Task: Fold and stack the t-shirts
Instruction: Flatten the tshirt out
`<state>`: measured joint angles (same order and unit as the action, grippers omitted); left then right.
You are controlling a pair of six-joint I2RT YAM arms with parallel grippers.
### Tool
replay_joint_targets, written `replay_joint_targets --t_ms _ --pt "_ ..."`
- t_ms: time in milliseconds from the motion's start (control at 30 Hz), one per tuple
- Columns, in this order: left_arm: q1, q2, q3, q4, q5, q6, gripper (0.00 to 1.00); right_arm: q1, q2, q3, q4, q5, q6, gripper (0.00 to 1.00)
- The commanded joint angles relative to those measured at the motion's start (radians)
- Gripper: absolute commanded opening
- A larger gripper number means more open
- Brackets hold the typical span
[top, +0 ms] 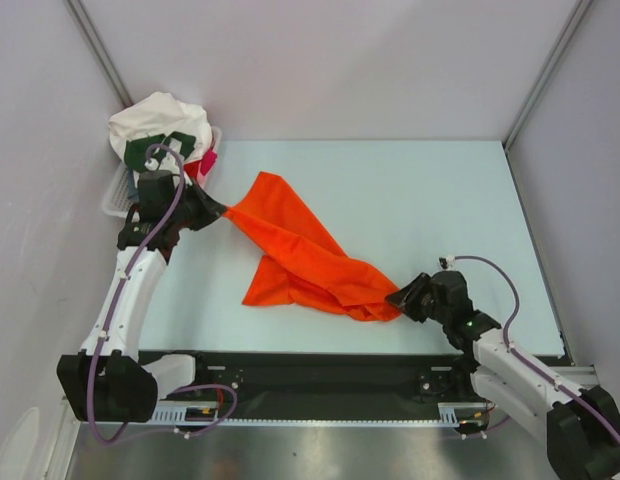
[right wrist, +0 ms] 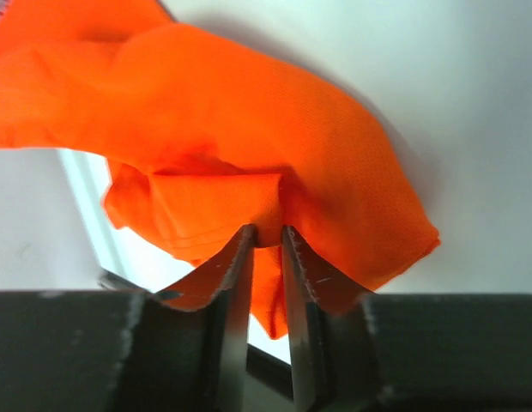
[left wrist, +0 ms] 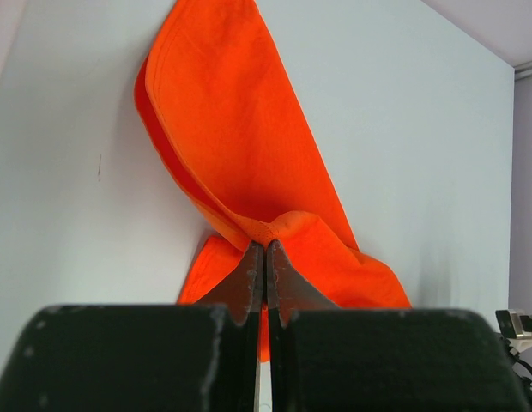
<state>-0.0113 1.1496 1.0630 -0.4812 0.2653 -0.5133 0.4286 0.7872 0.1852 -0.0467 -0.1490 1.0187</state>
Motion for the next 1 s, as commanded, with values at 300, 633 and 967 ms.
replay_joint_targets --t_ms 300,633,967 --pt "0.005 -0.013 0.011 0.023 -0.012 0.019 0.0 -0.077 0.052 0.138 0.051 -0.027 -0.081 0.0" --pt "0.004 0.067 0.13 -0.016 -0.02 -0.016 0.0 -0.191 0.182 0.598 -0.137 -0.01 -0.284 0.0" --pt "0.008 0.261 0.655 -0.16 0.008 -0.125 0.0 -0.55 0.475 1.288 -0.295 -0.395 -0.29 0.0"
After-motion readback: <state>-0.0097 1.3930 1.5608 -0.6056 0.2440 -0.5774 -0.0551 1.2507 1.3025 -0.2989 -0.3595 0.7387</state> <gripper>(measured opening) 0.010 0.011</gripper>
